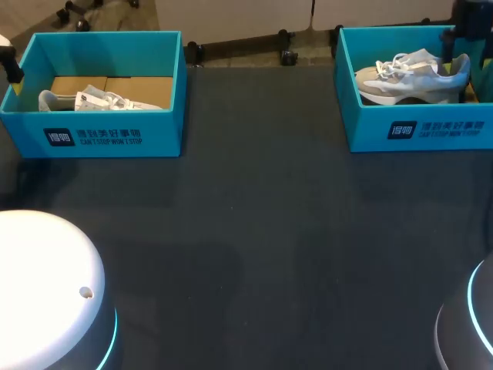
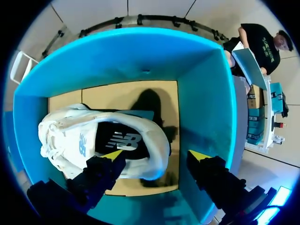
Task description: Take the shoe out of the shoebox, open the shoe tongue, remove and reinsert the insole, then place the shoe into the shoebox
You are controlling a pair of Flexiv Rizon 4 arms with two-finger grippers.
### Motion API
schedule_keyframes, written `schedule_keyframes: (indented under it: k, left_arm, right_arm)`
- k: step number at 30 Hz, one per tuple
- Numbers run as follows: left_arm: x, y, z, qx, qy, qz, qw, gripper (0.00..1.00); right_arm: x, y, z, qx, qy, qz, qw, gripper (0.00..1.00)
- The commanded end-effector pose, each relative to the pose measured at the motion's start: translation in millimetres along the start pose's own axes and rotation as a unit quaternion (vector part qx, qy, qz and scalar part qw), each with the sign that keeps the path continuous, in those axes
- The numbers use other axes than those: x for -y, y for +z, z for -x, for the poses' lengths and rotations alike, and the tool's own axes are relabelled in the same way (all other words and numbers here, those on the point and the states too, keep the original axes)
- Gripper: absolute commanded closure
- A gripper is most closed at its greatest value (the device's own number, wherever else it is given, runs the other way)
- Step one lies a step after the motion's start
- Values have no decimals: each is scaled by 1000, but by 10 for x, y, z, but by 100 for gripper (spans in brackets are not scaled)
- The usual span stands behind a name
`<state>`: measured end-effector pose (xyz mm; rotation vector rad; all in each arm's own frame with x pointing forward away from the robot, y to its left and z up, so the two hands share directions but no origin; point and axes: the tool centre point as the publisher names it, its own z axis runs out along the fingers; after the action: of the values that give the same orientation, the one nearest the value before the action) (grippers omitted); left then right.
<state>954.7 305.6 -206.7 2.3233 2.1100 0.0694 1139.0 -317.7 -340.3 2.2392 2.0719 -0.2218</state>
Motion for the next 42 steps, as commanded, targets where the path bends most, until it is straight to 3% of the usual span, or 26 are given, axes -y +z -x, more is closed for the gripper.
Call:
schedule_keyframes:
  k: [1, 4, 27, 36, 40, 41, 42]
  left_arm:
    - [0, -2, -3, -1, 1, 0, 1000, 0]
    - [0, -2, -3, -1, 1, 0, 1000, 0]
    - [0, -2, -3, -1, 1, 0, 1000, 0]
    - [0, -2, -3, -1, 1, 0, 1000, 0]
    - [0, -2, -3, -1, 1, 0, 1000, 0]
    - [0, -2, -3, -1, 1, 0, 1000, 0]
    - [0, -2, -3, -1, 1, 0, 1000, 0]
  right_arm:
    - [-135, 125, -9, -5, -2, -22, 1000, 7]
    - [-142, 184, -19, -9, -2, -26, 1000, 1]
    - [-106, 470, 8, -69, 6, -53, 996, 7]
    - [-99, 547, -13, -69, 4, -59, 996, 9]
    - [-112, 583, -37, -68, 2, -65, 996, 14]
    - [-119, 591, -42, -67, 2, -67, 996, 19]
    - [-125, 600, -47, -67, 2, -67, 995, 51]
